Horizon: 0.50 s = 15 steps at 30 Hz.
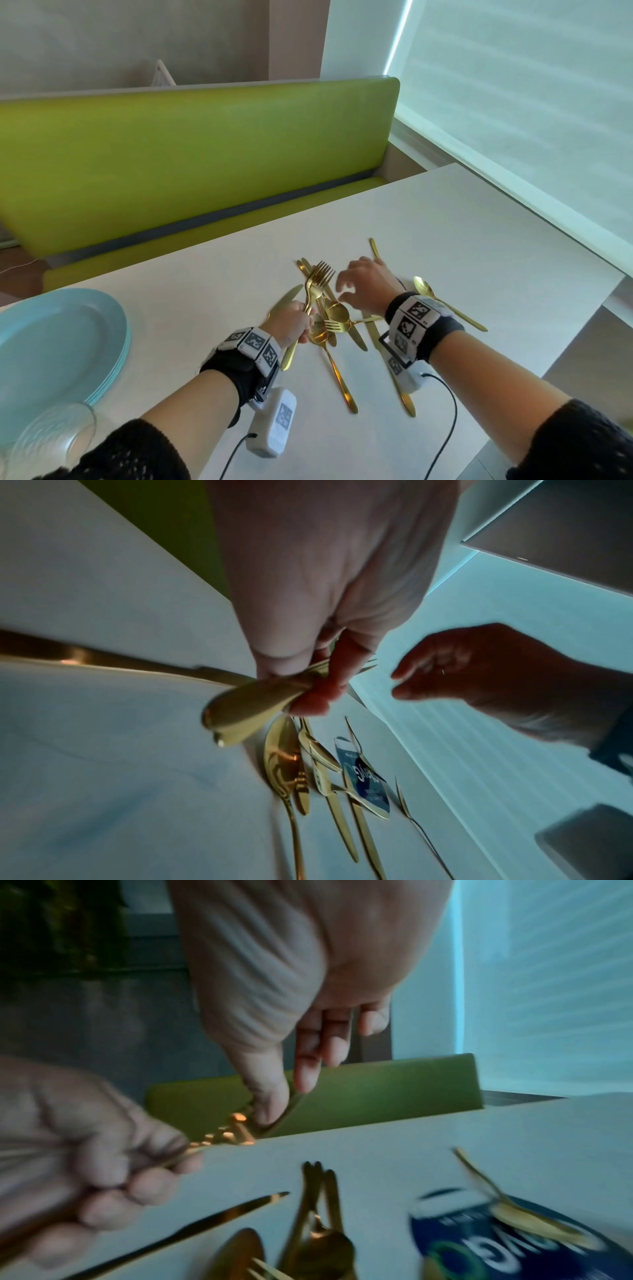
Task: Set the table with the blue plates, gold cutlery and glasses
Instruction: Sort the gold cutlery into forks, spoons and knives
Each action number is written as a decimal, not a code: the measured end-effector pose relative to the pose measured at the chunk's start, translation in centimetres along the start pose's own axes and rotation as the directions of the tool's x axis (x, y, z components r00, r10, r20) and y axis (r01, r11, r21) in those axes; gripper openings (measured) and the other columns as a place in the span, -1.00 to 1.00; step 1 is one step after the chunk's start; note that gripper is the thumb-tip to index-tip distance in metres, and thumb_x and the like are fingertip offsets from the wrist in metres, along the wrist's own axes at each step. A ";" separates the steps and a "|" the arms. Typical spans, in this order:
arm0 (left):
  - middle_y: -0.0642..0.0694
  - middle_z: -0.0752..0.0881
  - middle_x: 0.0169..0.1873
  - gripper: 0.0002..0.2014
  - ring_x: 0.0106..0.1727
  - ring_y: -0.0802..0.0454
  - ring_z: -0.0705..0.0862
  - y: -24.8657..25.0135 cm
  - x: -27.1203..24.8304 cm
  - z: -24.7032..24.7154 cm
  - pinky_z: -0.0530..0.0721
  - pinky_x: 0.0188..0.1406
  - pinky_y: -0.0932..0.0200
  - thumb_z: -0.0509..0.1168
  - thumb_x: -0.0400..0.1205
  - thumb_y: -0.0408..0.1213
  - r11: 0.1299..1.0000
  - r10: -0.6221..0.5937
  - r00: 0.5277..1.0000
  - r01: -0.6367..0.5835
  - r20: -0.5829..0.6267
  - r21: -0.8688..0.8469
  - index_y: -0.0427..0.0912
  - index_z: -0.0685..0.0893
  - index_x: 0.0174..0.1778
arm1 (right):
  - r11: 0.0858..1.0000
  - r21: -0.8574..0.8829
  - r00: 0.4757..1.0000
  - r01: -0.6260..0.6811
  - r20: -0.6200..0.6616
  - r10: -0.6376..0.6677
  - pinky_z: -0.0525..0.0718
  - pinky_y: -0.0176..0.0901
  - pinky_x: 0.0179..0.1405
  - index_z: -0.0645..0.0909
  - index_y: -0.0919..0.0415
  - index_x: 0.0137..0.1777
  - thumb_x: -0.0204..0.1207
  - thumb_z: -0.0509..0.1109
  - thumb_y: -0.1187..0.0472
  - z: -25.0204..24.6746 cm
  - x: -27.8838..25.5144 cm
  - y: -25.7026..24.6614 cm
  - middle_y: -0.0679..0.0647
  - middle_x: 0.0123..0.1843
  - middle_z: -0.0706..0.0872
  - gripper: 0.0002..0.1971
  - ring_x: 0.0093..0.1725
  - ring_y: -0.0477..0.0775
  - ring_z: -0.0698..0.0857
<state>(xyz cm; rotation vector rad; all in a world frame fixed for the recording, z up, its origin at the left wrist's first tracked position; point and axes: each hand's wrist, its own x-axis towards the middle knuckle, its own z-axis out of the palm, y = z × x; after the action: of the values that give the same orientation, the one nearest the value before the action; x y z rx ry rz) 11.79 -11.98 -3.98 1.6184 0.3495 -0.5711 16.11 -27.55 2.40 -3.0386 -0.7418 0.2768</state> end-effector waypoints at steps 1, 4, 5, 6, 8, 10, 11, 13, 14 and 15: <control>-0.13 0.46 -0.38 -0.75 -0.43 0.08 0.42 0.0 0.1 -0.2 0.44 -0.46 0.27 -0.01 0.55 -0.61 1.000 -0.002 1.000 0.002 -0.009 -0.013 -0.29 0.53 -0.09 | 0.997 -0.004 0.997 -0.077 0.027 0.077 0.39 -0.10 0.28 0.68 -0.04 0.09 0.55 0.34 0.04 0.3 -0.1 1.0 -0.06 0.14 0.69 -0.83 0.25 0.00 0.56; -0.10 0.43 -0.42 -0.79 -0.44 0.08 0.38 0.2 0.4 -1.0 0.37 -0.47 0.24 0.00 0.64 -0.51 0.998 -0.003 0.999 0.001 -0.034 -0.069 -0.23 0.52 -0.16 | 0.968 -0.075 0.960 -0.240 0.127 0.248 0.39 -0.05 0.36 0.69 0.02 0.14 0.58 0.26 0.16 2.3 -0.6 3.0 0.02 0.24 0.68 -0.77 0.31 0.08 0.58; -0.09 0.44 -0.42 -0.79 -0.44 0.08 0.38 0.1 0.5 -1.1 0.37 -0.47 0.24 0.01 0.68 -0.46 0.997 -0.003 0.999 -0.001 -0.047 -0.074 -0.21 0.52 -0.16 | 0.960 -0.092 0.949 -0.264 0.152 0.276 0.42 -0.04 0.38 0.69 0.05 0.17 0.59 0.21 0.19 3.1 -0.8 3.3 0.05 0.26 0.68 -0.73 0.31 0.10 0.58; -0.08 0.44 -0.41 -0.78 -0.43 0.08 0.38 0.1 0.6 -1.2 0.37 -0.47 0.25 0.01 0.71 -0.41 0.997 -0.001 0.998 -0.003 -0.059 -0.075 -0.20 0.53 -0.17 | 0.956 -0.095 0.941 -0.278 0.173 0.291 0.45 -0.04 0.39 0.69 0.05 0.19 0.60 0.18 0.20 3.9 -0.9 3.4 0.06 0.27 0.68 -0.71 0.31 0.11 0.59; -0.08 0.45 -0.40 -0.75 -0.42 0.08 0.39 -0.2 0.8 -1.4 0.39 -0.46 0.25 0.00 0.74 -0.37 0.997 0.007 0.997 -0.013 -0.078 -0.077 -0.18 0.54 -0.16 | 0.955 -0.068 0.933 -0.289 0.203 0.297 0.46 -0.05 0.39 0.67 -0.01 0.22 0.63 0.20 0.20 5.5 -1.0 3.5 0.05 0.30 0.65 -0.72 0.33 0.10 0.57; -0.08 0.46 -0.39 -0.75 -0.41 0.07 0.41 -0.4 1.0 -1.5 0.42 -0.44 0.24 0.00 0.74 -0.38 0.996 0.001 0.996 -0.009 -0.093 -0.083 -0.17 0.55 -0.16 | 0.958 -0.053 0.935 -0.281 0.210 0.286 0.43 -0.05 0.41 0.62 -0.05 0.30 0.63 0.25 0.20 6.8 -0.8 3.3 0.04 0.35 0.60 -0.71 0.38 0.08 0.53; -0.08 0.47 -0.39 -0.75 -0.41 0.07 0.41 -0.5 1.1 -1.5 0.44 -0.42 0.24 0.01 0.73 -0.39 0.996 -0.003 0.995 -0.007 -0.099 -0.094 -0.18 0.55 -0.16 | 0.960 -0.052 0.938 -0.276 0.204 0.281 0.42 -0.04 0.42 0.60 -0.05 0.33 0.62 0.27 0.20 7.3 -0.7 3.3 0.04 0.37 0.59 -0.69 0.40 0.07 0.50; -0.09 0.48 -0.39 -0.75 -0.40 0.06 0.43 -0.6 1.2 -1.7 0.46 -0.39 0.22 0.01 0.73 -0.40 0.994 -0.013 0.994 0.001 -0.108 -0.114 -0.18 0.54 -0.18 | 0.963 -0.071 0.946 -0.259 0.180 0.268 0.42 -0.03 0.41 0.59 -0.02 0.35 0.62 0.29 0.20 8.1 -0.4 3.2 0.04 0.37 0.58 -0.68 0.41 0.08 0.48; -0.09 0.50 -0.38 -0.75 -0.39 0.06 0.44 -0.6 1.2 -1.8 0.48 -0.37 0.21 0.02 0.73 -0.40 0.993 -0.020 0.994 0.007 -0.111 -0.118 -0.18 0.54 -0.19 | 0.963 -0.094 0.949 -0.252 0.170 0.265 0.43 -0.03 0.40 0.60 0.00 0.34 0.62 0.29 0.20 8.4 -0.3 3.1 0.05 0.35 0.58 -0.69 0.40 0.09 0.48; -0.09 0.51 -0.37 -0.75 -0.38 0.05 0.46 -0.6 1.3 -1.8 0.50 -0.35 0.20 0.02 0.73 -0.39 0.992 -0.026 0.993 0.012 -0.114 -0.122 -0.18 0.54 -0.18 | 0.962 -0.119 0.950 -0.247 0.164 0.265 0.46 -0.04 0.39 0.61 0.03 0.32 0.62 0.29 0.20 8.5 -0.3 3.1 0.06 0.34 0.59 -0.70 0.39 0.10 0.48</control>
<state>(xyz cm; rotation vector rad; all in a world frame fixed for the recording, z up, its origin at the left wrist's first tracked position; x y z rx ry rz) 12.83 -10.22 -5.10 1.5355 0.4768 -0.4632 15.84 -30.76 -6.10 -3.2339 -0.3701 0.5376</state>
